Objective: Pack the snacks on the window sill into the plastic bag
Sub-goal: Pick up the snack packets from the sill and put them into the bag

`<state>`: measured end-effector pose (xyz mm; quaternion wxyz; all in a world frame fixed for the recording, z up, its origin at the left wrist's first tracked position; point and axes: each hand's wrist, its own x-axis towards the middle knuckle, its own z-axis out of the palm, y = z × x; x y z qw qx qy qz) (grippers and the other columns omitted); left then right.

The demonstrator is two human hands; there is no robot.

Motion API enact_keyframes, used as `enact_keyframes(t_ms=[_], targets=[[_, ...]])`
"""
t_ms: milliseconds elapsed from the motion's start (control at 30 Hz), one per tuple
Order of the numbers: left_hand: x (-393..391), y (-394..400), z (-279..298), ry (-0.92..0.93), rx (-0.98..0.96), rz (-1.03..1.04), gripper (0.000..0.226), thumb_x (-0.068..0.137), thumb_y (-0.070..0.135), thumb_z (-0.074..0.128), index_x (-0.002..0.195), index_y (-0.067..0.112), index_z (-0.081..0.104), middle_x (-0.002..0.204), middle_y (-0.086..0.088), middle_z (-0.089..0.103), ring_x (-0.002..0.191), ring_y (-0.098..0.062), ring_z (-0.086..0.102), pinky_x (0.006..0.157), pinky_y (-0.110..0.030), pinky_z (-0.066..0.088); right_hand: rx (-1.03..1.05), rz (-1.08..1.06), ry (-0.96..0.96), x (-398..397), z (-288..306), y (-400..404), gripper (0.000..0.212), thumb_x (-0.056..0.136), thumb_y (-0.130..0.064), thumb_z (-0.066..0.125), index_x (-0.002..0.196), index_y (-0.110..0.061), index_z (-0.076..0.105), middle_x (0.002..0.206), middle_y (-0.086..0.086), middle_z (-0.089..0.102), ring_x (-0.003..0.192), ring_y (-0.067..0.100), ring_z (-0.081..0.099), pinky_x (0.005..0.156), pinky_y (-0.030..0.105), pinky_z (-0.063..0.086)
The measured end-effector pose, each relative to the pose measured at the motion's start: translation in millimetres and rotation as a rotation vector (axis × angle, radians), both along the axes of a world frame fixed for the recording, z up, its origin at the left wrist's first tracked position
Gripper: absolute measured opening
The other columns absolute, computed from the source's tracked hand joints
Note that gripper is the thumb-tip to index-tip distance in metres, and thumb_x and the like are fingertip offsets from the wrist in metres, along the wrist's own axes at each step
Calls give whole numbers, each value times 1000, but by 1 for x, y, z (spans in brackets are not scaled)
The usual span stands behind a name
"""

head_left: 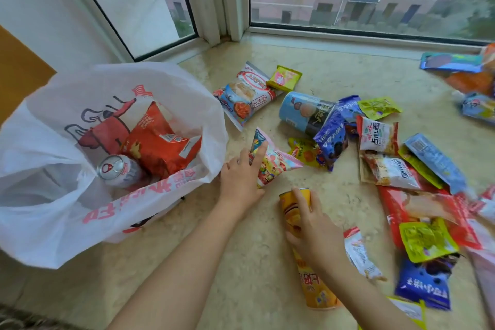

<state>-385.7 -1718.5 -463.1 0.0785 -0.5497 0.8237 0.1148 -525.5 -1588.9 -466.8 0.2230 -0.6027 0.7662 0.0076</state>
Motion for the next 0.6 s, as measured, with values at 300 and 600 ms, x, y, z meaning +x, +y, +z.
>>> enact_keyframes(t_ms=[300, 600], targets=[[34, 14, 24, 184, -142, 50, 92, 86, 61, 52, 154, 29, -2, 157, -1, 22, 142, -20, 26, 107, -37, 34, -210, 3, -283, 14, 50, -13, 89, 61, -59, 48, 140, -56, 7, 141, -9, 35, 80, 18, 64, 50, 34, 50], [145, 21, 48, 20, -115, 243, 98, 77, 64, 58, 154, 26, 8, 156, 1, 26, 142, -23, 28, 108, -40, 28, -494, 290, -510, 82, 132, -89, 96, 71, -43, 76, 144, -53, 14, 145, -14, 35, 104, 6, 54, 69, 33, 54]])
